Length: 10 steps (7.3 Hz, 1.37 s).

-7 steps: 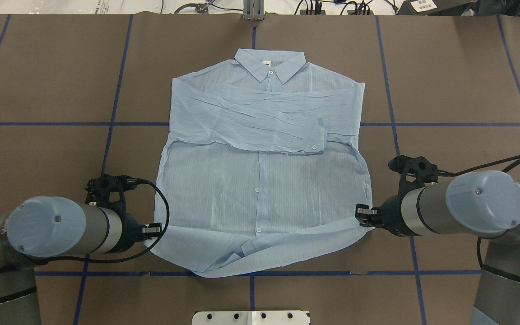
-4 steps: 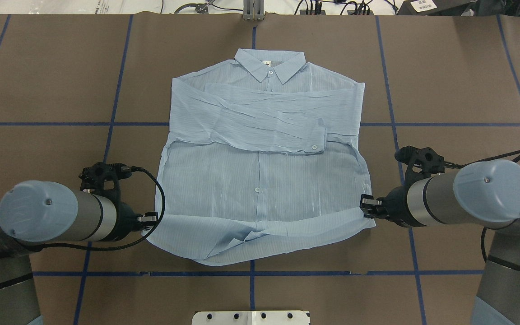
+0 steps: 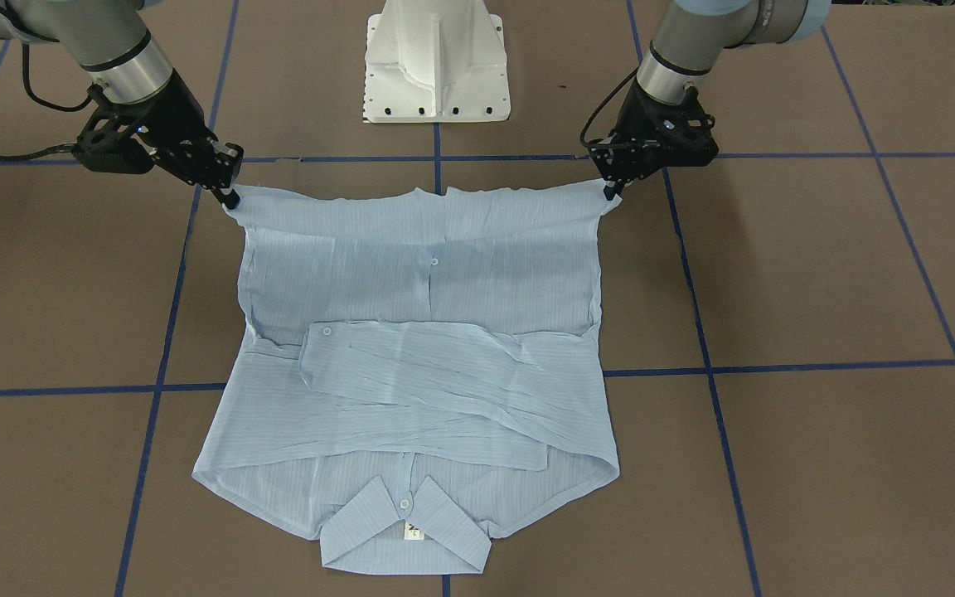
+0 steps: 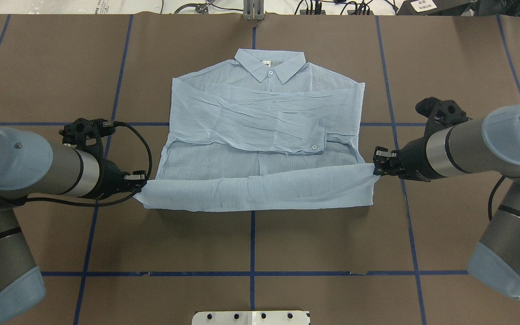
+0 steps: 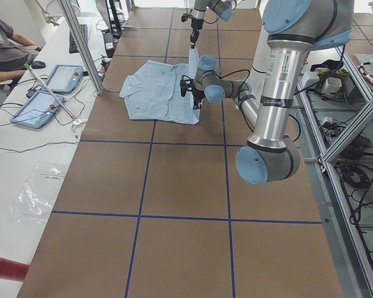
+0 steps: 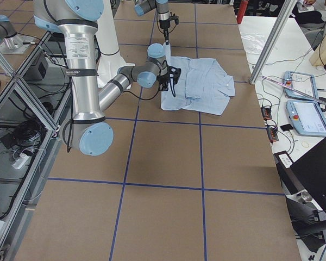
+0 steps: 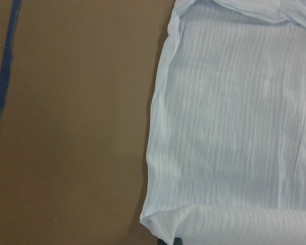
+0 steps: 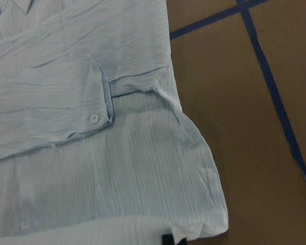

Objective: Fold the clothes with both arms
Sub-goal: 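Carry both hem corners over the shirt and lay them near the collar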

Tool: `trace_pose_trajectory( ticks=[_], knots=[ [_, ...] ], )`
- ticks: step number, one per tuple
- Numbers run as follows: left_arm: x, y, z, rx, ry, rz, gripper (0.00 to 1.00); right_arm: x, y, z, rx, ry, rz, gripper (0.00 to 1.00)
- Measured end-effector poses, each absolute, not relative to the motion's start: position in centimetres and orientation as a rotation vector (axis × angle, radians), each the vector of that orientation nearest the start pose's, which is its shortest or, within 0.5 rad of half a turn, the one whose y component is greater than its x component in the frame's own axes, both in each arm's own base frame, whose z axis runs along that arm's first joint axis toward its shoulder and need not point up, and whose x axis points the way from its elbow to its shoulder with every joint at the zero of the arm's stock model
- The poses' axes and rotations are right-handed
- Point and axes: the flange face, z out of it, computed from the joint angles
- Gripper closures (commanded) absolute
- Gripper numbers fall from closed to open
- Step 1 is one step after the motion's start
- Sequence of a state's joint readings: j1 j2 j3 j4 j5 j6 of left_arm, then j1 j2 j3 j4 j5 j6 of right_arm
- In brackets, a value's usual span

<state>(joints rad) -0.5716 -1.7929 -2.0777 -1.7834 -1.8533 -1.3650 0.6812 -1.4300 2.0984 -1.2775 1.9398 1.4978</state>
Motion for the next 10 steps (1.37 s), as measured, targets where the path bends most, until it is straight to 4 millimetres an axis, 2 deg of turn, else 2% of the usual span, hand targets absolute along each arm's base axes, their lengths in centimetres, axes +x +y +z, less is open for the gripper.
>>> trace_pose_trajectory(
  ticks=[2, 4, 7, 8, 10],
  knots=[
    [39.1, -39.8, 27.6, 0.127, 0.982, -0.22, 1.0, -33.5, -43.6, 30.0, 0.063, -1.022, 0.421, 1.0],
    [39.7, -43.0, 27.1, 0.143, 0.975, -0.256, 1.0, -33.5, -47.2, 29.8, 0.086, -1.012, 0.455, 1.0],
    [39.3, -50.0, 27.6, 0.191, 0.952, -0.324, 1.0, -31.0, -51.2, 32.0, 0.099, -0.967, 0.494, 1.0],
    [40.1, -52.5, 27.1, 0.205, 0.957, -0.341, 1.0, -31.3, -52.6, 32.1, 0.1, -0.959, 0.504, 1.0],
    [41.3, -57.0, 26.1, 0.226, 0.959, -0.371, 1.0, -33.3, -55.9, 31.6, 0.094, -0.943, 0.516, 1.0]
  ],
)
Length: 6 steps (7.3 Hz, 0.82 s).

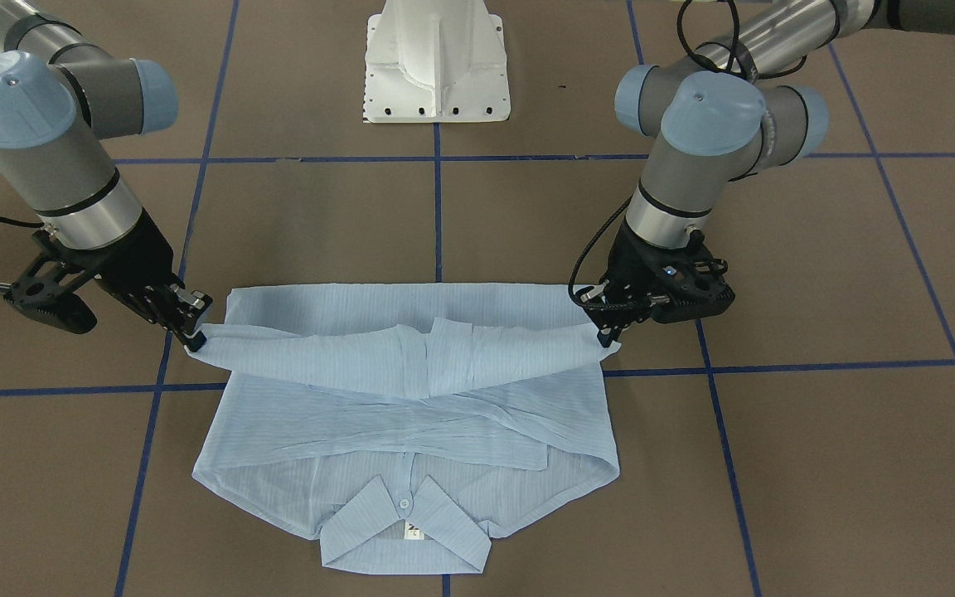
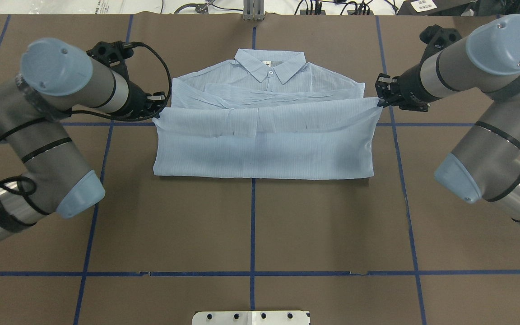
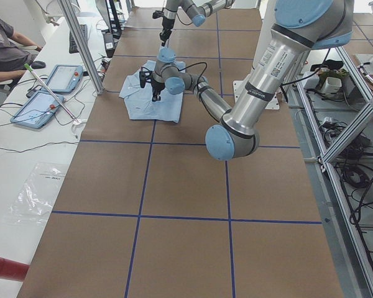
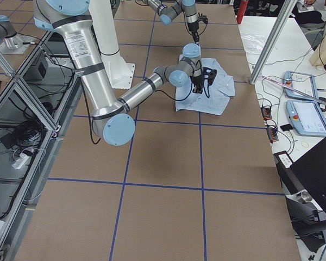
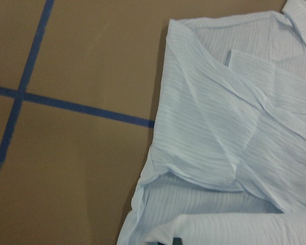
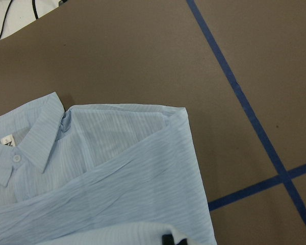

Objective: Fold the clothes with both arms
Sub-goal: 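Carry both hem corners over the shirt and lay them near the collar, then open both grippers and raise them off the folded shirt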

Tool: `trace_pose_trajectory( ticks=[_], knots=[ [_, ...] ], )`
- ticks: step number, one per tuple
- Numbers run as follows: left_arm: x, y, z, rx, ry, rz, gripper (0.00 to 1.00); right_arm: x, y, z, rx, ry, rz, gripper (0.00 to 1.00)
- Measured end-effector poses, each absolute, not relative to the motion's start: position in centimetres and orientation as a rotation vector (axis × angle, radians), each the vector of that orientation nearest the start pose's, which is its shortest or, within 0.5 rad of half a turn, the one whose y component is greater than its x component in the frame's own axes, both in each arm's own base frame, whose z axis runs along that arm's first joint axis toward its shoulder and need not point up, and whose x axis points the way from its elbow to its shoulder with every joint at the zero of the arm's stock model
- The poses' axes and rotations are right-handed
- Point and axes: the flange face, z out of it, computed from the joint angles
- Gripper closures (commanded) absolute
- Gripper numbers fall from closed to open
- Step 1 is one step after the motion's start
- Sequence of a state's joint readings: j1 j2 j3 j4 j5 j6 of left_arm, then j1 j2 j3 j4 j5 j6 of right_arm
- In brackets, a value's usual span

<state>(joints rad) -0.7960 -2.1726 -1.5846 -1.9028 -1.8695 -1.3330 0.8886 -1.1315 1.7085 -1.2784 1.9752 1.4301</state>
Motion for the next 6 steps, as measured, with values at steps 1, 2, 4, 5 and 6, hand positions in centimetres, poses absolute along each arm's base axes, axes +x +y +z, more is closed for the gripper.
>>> trace_pose_trajectory(
  ticks=[1, 2, 4, 5, 6],
  knots=[
    [41.0, -59.1, 26.8, 0.243, 0.963, -0.389, 1.0, -33.7, -57.2, 31.7, 0.09, -0.933, 0.525, 1.0],
    [40.7, -60.9, 28.0, 0.257, 0.966, -0.405, 1.0, -34.0, -58.3, 31.8, 0.088, -0.923, 0.535, 1.0],
    [42.1, -64.3, 29.0, 0.265, 0.97, -0.424, 1.0, -34.7, -60.7, 31.9, 0.083, -0.902, 0.544, 1.0],
    [43.0, -65.5, 29.0, 0.267, 0.971, -0.426, 1.0, -35.1, -61.7, 32.2, 0.082, -0.889, 0.54, 1.0],
    [43.5, -66.2, 29.0, 0.269, 0.973, -0.427, 1.0, -35.4, -62.6, 32.5, 0.079, -0.876, 0.539, 1.0]
  ],
)
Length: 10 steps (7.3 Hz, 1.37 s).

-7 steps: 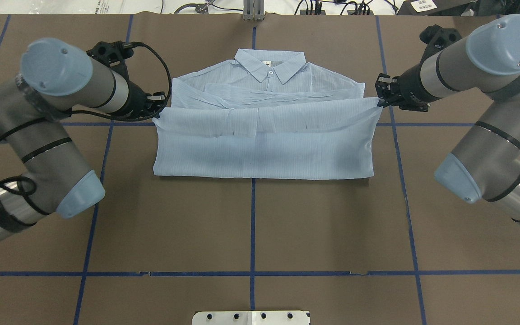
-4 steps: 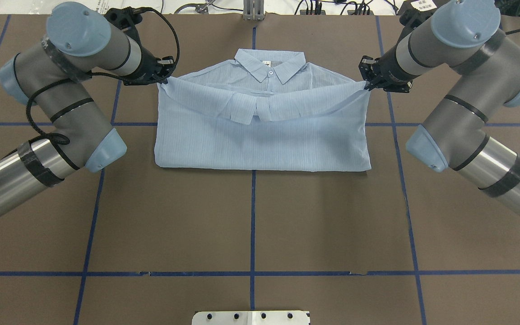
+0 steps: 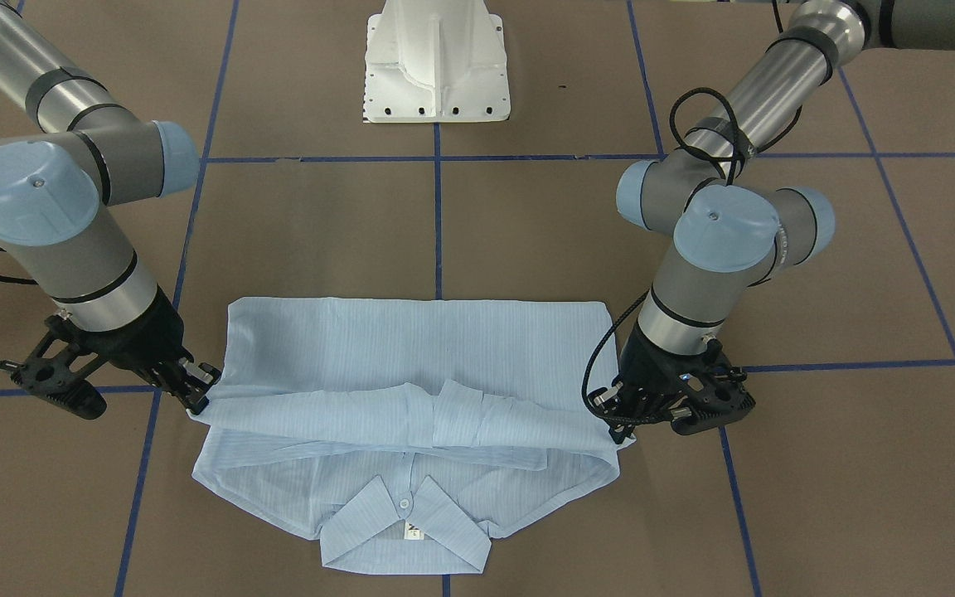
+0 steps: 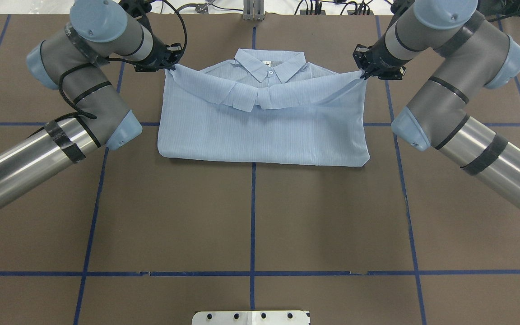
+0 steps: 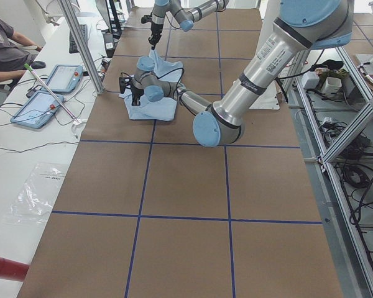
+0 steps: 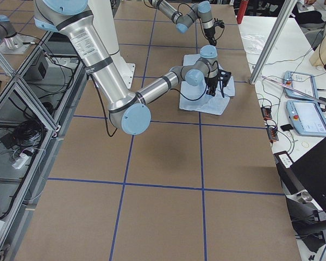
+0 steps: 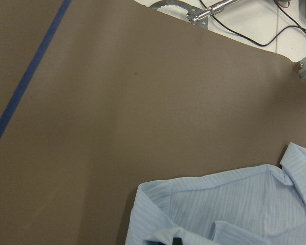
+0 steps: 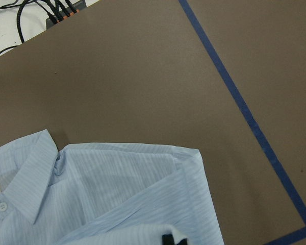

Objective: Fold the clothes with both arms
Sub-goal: 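Open both grippers and raise them off the folded shirt, then lower the right gripper to the folded shirt's near corner and grasp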

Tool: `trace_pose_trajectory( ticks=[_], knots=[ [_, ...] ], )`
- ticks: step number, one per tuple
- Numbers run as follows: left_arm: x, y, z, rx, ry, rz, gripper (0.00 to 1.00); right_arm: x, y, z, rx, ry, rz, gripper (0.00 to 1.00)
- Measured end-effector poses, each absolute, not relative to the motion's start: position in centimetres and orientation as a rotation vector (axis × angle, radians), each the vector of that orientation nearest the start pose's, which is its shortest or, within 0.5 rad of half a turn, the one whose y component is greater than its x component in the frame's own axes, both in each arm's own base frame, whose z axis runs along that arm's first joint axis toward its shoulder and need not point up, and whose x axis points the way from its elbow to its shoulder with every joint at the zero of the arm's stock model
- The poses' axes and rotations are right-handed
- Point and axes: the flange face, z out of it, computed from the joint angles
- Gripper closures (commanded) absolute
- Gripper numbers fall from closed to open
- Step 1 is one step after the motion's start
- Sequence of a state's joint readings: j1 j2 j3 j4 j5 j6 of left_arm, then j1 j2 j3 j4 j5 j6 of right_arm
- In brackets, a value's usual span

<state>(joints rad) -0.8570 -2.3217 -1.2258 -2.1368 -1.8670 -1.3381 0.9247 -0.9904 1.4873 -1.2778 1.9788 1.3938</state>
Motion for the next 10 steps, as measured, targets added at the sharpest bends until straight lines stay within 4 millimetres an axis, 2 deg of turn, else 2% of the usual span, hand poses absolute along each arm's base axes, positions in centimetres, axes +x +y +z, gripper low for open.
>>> trace_pose_trajectory(
  ticks=[2, 3, 4, 8, 9, 10],
  knots=[
    [44.4, -67.2, 29.4, 0.271, 0.974, -0.428, 1.0, -36.2, -63.7, 33.5, 0.067, -0.849, 0.536, 1.0],
    [44.8, -67.6, 30.1, 0.27, 0.972, -0.427, 0.01, -36.5, -64.1, 34.0, 0.062, -0.837, 0.535, 0.39],
    [45.1, -67.7, 30.5, 0.27, 0.97, -0.427, 0.0, -36.7, -64.3, 34.3, 0.059, -0.83, 0.535, 0.0],
    [45.0, -67.8, 31.2, 0.265, 0.971, -0.457, 0.0, -37.0, -64.4, 35.3, 0.078, -0.81, 0.478, 0.0],
    [44.8, -67.7, 31.1, 0.266, 0.974, -0.457, 0.0, -37.1, -64.0, 35.7, 0.08, -0.807, 0.456, 0.0],
    [44.6, -67.5, 30.6, 0.27, 0.981, -0.458, 0.0, -38.1, -62.6, 35.9, 0.078, -0.811, 0.423, 0.0]
  ],
)
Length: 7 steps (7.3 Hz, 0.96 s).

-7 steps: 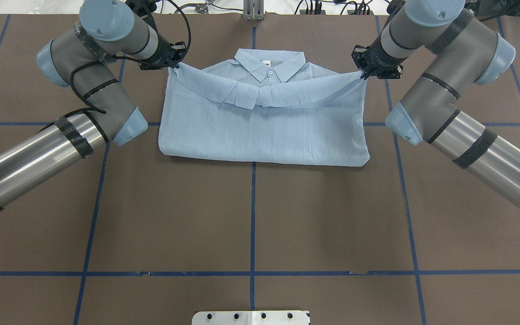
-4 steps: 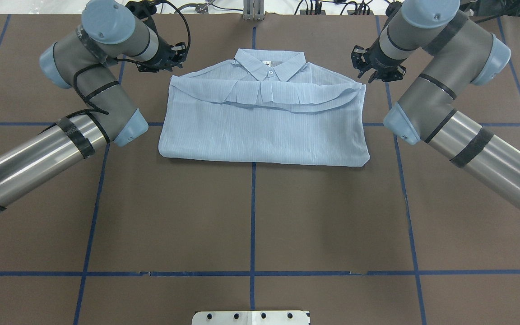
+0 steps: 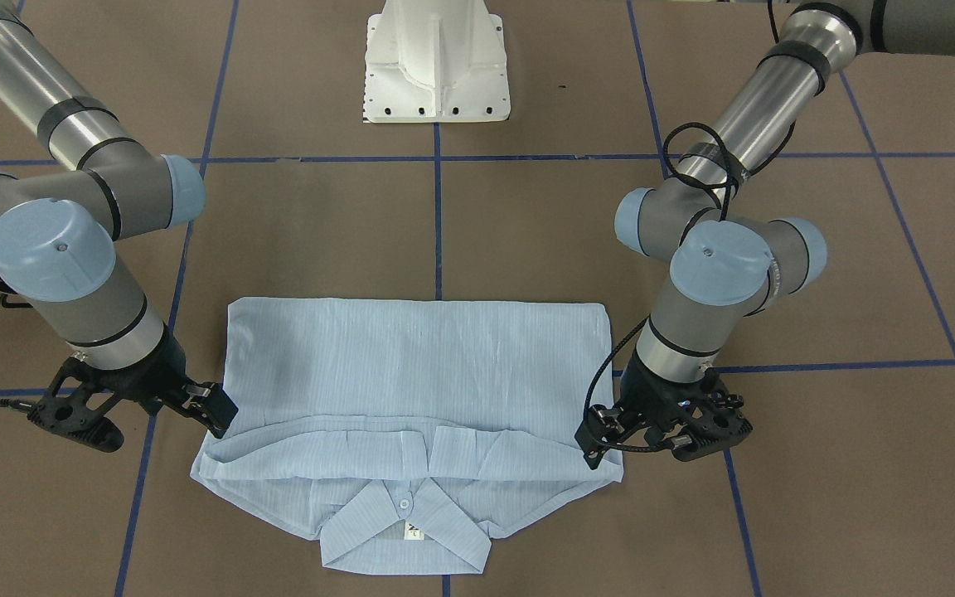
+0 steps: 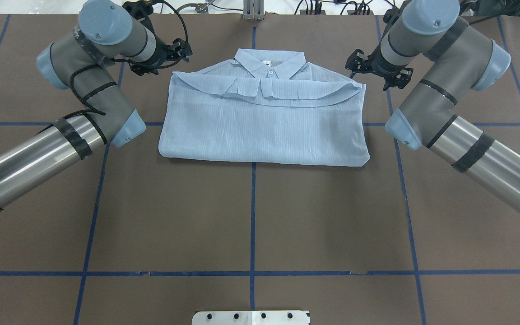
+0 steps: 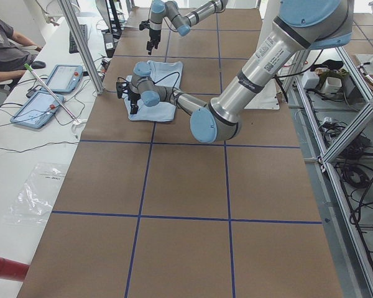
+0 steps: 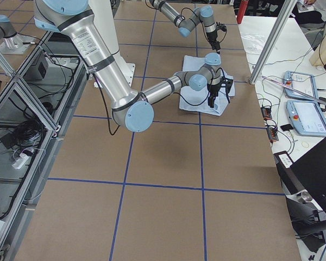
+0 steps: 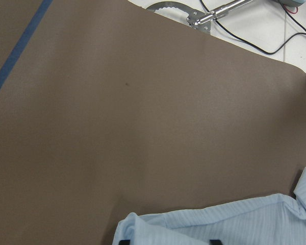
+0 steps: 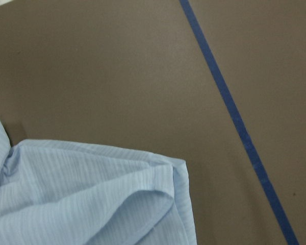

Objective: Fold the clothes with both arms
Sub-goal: 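Lower the right gripper to the folded shirt's near corner and grasp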

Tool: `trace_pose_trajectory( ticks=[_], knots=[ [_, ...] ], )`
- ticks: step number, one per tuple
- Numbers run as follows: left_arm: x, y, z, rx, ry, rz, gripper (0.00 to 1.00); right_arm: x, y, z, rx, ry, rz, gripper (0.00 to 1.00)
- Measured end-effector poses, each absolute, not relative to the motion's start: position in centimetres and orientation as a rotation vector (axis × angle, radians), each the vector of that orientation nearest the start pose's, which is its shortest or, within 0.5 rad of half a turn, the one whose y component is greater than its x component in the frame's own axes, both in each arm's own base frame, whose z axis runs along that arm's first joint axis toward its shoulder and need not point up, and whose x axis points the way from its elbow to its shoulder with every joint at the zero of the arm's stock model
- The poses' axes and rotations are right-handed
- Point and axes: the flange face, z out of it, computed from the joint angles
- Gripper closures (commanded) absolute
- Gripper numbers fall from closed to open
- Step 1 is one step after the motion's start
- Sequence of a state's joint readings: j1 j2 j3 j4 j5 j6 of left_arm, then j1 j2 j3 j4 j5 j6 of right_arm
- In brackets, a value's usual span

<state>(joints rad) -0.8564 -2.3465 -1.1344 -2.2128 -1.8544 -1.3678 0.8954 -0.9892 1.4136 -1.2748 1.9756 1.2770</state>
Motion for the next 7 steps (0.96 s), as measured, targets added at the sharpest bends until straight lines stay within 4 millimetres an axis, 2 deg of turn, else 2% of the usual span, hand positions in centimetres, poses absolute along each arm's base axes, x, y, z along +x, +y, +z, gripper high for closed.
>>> trace_pose_trajectory(
  ticks=[1, 3, 5, 6, 7],
  knots=[
    [44.4, -67.3, 30.1, 0.271, 0.989, -0.462, 0.0, -39.5, -59.6, 36.3, 0.07, -0.82, 0.374, 0.0],
    [44.1, -66.8, 30.5, 0.267, 0.994, -0.47, 0.0, -40.8, -53.7, 37.1, 0.05, -0.84, 0.299, 0.0],
    [44.1, -66.6, 30.8, 0.266, 0.995, -0.471, 0.0, -41.9, -50.9, 38.5, 0.03, -0.828, 0.262, 0.02],
    [44.1, -66.6, 30.7, 0.267, 0.998, -0.47, 0.0, -42.3, -50.3, 39.2, 0.022, -0.818, 0.253, 0.14],
    [44.0, -66.4, 30.7, 0.268, 0.999, -0.469, 0.0, -42.6, -50.0, 39.7, 0.014, -0.812, 0.245, 0.32]
  ],
)
